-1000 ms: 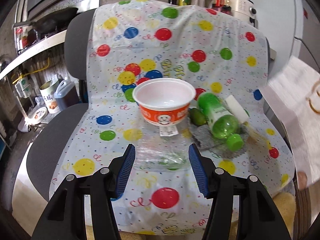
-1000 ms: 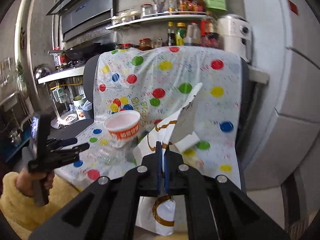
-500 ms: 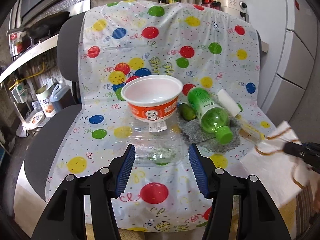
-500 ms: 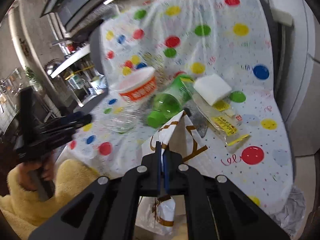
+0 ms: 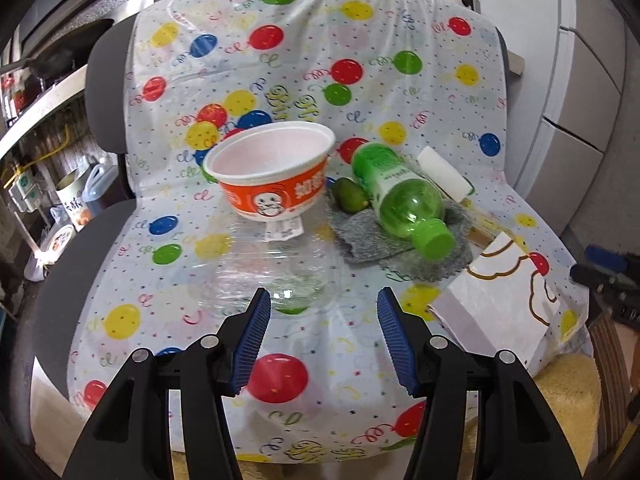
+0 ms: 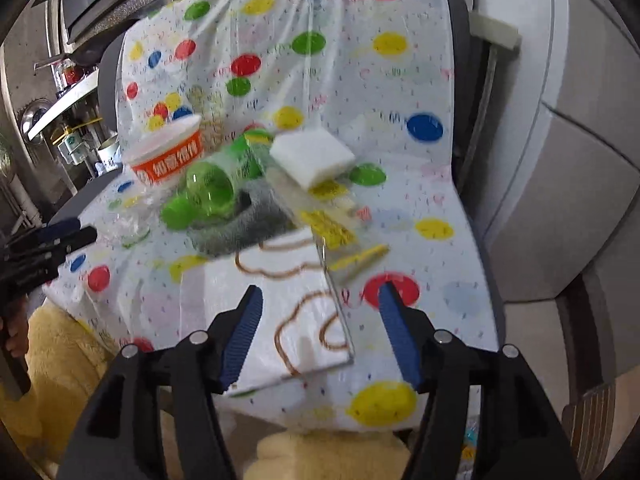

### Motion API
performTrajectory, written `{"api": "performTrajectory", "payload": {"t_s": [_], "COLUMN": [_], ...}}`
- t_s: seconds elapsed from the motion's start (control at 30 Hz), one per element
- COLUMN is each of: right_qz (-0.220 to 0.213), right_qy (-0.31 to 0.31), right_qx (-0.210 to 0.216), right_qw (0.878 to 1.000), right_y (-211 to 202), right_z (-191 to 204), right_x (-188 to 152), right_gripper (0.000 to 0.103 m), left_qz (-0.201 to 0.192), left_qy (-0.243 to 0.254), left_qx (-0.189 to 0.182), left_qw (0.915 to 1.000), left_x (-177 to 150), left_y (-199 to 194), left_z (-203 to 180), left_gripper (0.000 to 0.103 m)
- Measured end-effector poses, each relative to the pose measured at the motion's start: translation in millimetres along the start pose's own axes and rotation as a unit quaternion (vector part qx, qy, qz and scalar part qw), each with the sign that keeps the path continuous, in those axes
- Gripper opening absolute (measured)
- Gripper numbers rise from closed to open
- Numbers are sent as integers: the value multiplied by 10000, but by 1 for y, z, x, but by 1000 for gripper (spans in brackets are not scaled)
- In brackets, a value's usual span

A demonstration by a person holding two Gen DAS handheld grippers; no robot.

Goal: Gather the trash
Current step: 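Lift the white paper bag with the right gripper and lower it onto the sheet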

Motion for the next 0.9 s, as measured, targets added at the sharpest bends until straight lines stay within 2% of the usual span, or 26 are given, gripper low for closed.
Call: {"api": "performTrajectory", "payload": {"t_s": [0.17, 0.37, 0.47, 0.53, 0.67, 0.73, 0.8, 0.83, 0.87, 0.9], "right_qz": [326, 286, 330, 387, 550, 574, 627, 646, 626, 604], "right_qy": [190, 351, 262, 209, -85, -295, -334, -334, -375, -440], "right_qx": [365, 937, 1157, 1227, 1093, 1019, 1148, 1259, 1332, 1398], "right_qw": [9986, 9946, 9924, 9915, 9925, 9927, 9908, 9894, 9884, 9874], "right_y": [36, 59, 71, 78, 86, 81, 74, 68, 62, 57], "right_z": [-2, 0, 7, 13, 26, 33, 38, 42, 46, 51], "right_x": [-26, -17, -9, -3, 0, -3, -9, -13, -16, -20], "right_gripper": [63, 63, 58, 58, 58, 51, 32, 27, 15, 11], "left_qz": [203, 304, 347, 372, 387, 384, 355, 348, 374, 398], "left_qy": [195, 297, 320, 331, 341, 343, 372, 402, 452, 486], "left_qx": [-107, -101, -74, -70, -45, -63, -133, -213, -391, -538], "left_qw": [9995, 9990, 9989, 9987, 9987, 9987, 9986, 9984, 9975, 9966], "left_x": [-12, -17, -19, -19, -21, -22, -23, -24, -26, -27], "left_y": [10, 14, 18, 19, 21, 20, 18, 17, 16, 15], "left_z": [-20, -30, -32, -33, -33, -31, -30, -32, -35, -39], "left_gripper": [57, 57, 57, 57, 57, 57, 57, 57, 57, 57]}}
Point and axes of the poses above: each gripper's, at about its wrist camera, not at the fingertips, and y roughly the way its jaws point, z to its left, x to its top, the point moved 7 cm from there along y, roughly the way its jaws point, and after that the axes turned 9 degrees about -x, right-handed, at the moved point
